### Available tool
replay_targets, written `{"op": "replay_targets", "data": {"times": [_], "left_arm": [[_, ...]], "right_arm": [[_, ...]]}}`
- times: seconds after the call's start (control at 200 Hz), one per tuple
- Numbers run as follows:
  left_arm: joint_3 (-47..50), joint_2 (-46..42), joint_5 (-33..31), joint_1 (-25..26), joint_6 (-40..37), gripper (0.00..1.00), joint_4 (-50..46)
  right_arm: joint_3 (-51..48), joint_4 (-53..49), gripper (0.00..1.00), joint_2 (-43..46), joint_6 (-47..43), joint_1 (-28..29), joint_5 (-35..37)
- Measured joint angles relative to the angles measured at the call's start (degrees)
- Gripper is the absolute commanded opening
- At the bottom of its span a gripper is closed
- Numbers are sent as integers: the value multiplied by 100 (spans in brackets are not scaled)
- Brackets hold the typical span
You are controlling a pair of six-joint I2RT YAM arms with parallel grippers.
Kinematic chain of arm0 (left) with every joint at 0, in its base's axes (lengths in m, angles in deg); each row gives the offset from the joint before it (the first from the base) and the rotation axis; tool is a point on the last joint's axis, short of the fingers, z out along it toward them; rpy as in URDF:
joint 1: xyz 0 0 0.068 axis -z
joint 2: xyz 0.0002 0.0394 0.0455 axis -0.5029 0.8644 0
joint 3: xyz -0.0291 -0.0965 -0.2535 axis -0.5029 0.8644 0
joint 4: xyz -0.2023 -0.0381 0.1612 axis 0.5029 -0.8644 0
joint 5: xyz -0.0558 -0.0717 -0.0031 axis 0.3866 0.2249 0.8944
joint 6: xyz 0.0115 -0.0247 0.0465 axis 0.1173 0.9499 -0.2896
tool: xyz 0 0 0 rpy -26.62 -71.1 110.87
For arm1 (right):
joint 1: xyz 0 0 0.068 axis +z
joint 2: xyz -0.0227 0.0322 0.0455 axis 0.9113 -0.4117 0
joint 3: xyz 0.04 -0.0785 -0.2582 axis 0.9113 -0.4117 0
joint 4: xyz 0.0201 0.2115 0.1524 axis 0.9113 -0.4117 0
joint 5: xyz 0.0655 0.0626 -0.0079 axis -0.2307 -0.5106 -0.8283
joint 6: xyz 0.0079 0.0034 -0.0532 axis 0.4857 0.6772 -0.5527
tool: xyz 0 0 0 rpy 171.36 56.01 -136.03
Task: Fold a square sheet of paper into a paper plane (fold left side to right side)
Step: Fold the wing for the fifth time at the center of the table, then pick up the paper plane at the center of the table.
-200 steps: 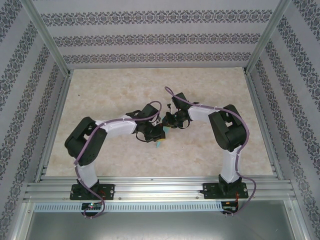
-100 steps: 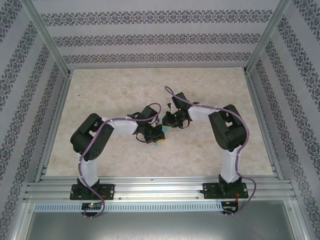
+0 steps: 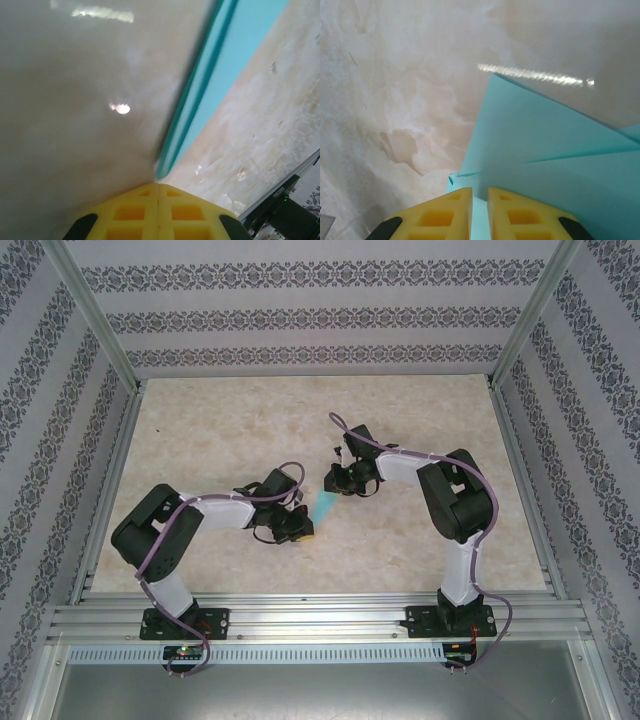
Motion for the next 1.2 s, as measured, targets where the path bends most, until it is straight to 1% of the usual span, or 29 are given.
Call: {"op": "replay_targets", "data": {"times": [0.055, 0.105, 0.155, 0.215, 0.26, 0.33, 0.415, 0.5, 0.58, 0.679, 0.819, 0.954, 1.064, 1.199], "left_arm": [[-55, -153, -105, -7, -81, 7, -319], [-201, -304, -269, -15, -175, 10, -680], [-446, -490, -601, -42, -334, 15, -1078], [-791, -741, -1056, -74, -527, 26, -1471], [-992, -944, -1429, -92, -592, 33, -1639], [-1176, -1263, -1967, -111, -695, 40, -1799], [-1224, -1506, -2555, -111, -732, 46, -1921], [-1222, -1537, -3021, -111, -704, 52, -2028], [-1222, -1534, -3338, -111, -688, 54, -2109], [-1222, -1530, -3550, -111, -678, 55, -2116], [-1209, -1526, -3626, -111, -654, 55, -2116], [-1110, -1526, -3652, -111, -612, 55, -2116], [-1051, -1526, -3694, -111, -592, 56, -2122], [-1049, -1526, -3733, -111, -592, 56, -2122]], "right_arm": [[57, -92, 26, 37, -28, -24, 151], [103, -262, 34, 138, -103, -35, 367], [131, -483, 40, 339, -184, -37, 704], [166, -730, 45, 660, -243, -48, 1056], [188, -876, 48, 953, -302, -46, 1320], [219, -1040, 54, 1386, -293, -42, 1635], [201, -1097, 61, 1790, -116, 33, 1908], [-9, -975, 69, 2044, 155, 205, 2079], [-258, -885, 74, 2109, 509, 481, 2197], [-284, -903, 80, 1884, 778, 850, 2354], [-4, -970, 81, 1222, 946, 1211, 2529], [216, -1115, 77, 713, 942, 1296, 2780], [234, -1272, 69, 592, 935, 1292, 2981], [205, -1322, 56, 612, 946, 1281, 3088]]}}
